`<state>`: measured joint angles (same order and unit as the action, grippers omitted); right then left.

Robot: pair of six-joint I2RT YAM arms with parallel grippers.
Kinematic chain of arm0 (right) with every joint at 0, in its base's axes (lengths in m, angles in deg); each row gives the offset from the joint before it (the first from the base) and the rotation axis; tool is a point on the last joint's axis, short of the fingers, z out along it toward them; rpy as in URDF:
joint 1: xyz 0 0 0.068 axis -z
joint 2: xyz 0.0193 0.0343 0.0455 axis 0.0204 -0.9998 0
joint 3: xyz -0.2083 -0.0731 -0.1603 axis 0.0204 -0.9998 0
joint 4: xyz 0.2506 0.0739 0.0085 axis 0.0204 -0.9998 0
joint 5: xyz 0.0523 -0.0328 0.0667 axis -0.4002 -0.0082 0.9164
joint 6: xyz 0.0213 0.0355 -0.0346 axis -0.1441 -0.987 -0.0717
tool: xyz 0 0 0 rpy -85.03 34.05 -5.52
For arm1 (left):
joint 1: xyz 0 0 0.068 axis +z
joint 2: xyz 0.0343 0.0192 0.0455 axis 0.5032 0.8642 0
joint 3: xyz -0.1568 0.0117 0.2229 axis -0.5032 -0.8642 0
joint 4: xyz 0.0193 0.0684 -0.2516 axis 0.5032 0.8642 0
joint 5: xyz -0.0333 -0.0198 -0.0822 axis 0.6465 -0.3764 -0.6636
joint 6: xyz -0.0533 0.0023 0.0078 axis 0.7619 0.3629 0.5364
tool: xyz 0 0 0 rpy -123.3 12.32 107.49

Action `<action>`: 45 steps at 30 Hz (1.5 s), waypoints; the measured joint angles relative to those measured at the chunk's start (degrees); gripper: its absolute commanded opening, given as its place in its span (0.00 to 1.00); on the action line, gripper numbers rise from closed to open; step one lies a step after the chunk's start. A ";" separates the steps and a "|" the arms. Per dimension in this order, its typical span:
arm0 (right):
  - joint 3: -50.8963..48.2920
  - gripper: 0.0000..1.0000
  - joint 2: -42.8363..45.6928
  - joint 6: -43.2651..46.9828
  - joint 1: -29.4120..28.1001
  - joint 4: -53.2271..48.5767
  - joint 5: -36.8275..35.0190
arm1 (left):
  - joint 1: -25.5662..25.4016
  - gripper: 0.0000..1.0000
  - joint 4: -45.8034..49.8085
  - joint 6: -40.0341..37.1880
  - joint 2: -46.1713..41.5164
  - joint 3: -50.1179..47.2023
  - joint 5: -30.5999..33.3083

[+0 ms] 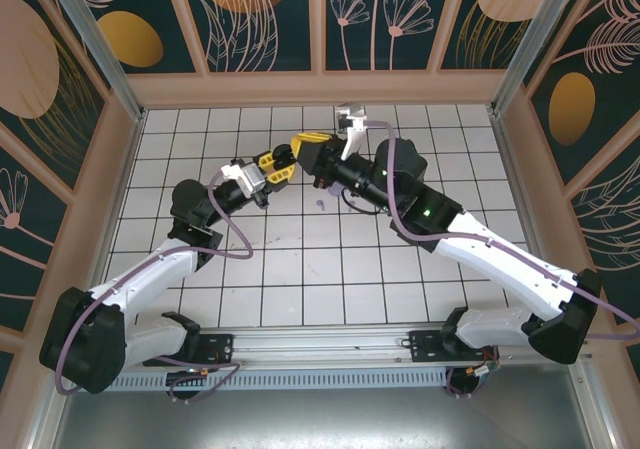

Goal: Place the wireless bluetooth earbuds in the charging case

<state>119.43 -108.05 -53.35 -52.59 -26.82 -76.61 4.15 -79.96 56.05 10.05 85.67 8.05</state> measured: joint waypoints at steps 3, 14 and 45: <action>-1.31 0.14 0.00 1.46 -0.02 0.24 1.11 | 0.00 0.00 1.11 -0.96 0.00 0.09 -0.02; -2.19 0.14 -0.57 2.89 -0.02 2.25 1.49 | 0.00 0.00 1.40 -1.09 0.00 1.01 -0.81; -3.13 0.11 -3.78 1.77 2.32 4.96 1.22 | 0.00 0.00 1.49 0.61 0.00 1.07 -1.38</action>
<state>116.30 -111.83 -51.58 -50.27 -21.85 -75.38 4.15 -78.48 56.67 10.05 86.74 6.67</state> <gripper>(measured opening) 0.112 0.231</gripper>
